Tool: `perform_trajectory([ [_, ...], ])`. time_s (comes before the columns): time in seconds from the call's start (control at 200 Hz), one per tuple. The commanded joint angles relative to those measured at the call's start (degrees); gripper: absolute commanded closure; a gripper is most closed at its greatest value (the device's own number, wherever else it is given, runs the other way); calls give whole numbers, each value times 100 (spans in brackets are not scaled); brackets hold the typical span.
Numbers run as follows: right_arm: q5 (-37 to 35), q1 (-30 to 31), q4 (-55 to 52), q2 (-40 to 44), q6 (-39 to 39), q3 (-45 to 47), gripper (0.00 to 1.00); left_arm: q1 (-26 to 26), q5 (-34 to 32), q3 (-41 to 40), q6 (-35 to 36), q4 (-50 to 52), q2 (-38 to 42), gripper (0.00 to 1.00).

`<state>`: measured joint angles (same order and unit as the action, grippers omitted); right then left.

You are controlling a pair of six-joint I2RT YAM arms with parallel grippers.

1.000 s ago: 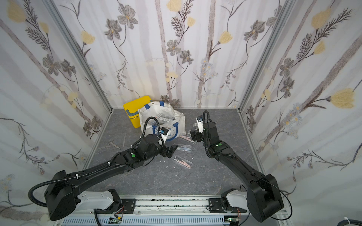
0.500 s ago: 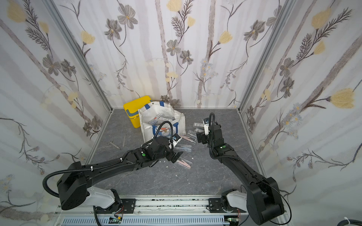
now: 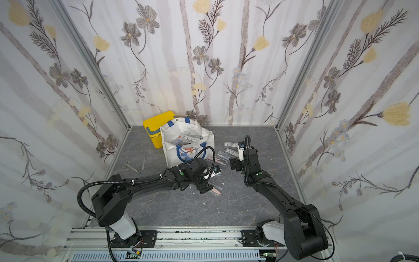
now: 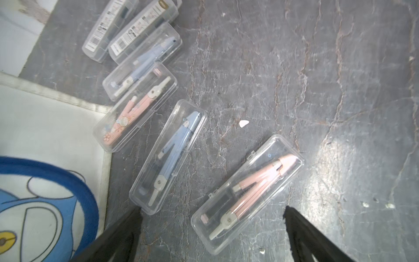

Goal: Put the compass set into the canvas bag
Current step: Pick up the compass set at the center of the board.

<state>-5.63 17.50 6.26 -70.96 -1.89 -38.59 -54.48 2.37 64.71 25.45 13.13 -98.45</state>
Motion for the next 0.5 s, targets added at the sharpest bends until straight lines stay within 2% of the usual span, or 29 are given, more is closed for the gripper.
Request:
perform_trajectory([
  [0.0,88,-29,265,12,110,64,1,14,52,365,450,576,-379,6],
  [0.255,121,-107,345,107,110,220,0,113,281,1737,495,2044,-1607,15],
  [0.495,158,-220,463,231,132,417,0,224,511,1969,715,2399,-1740,15],
])
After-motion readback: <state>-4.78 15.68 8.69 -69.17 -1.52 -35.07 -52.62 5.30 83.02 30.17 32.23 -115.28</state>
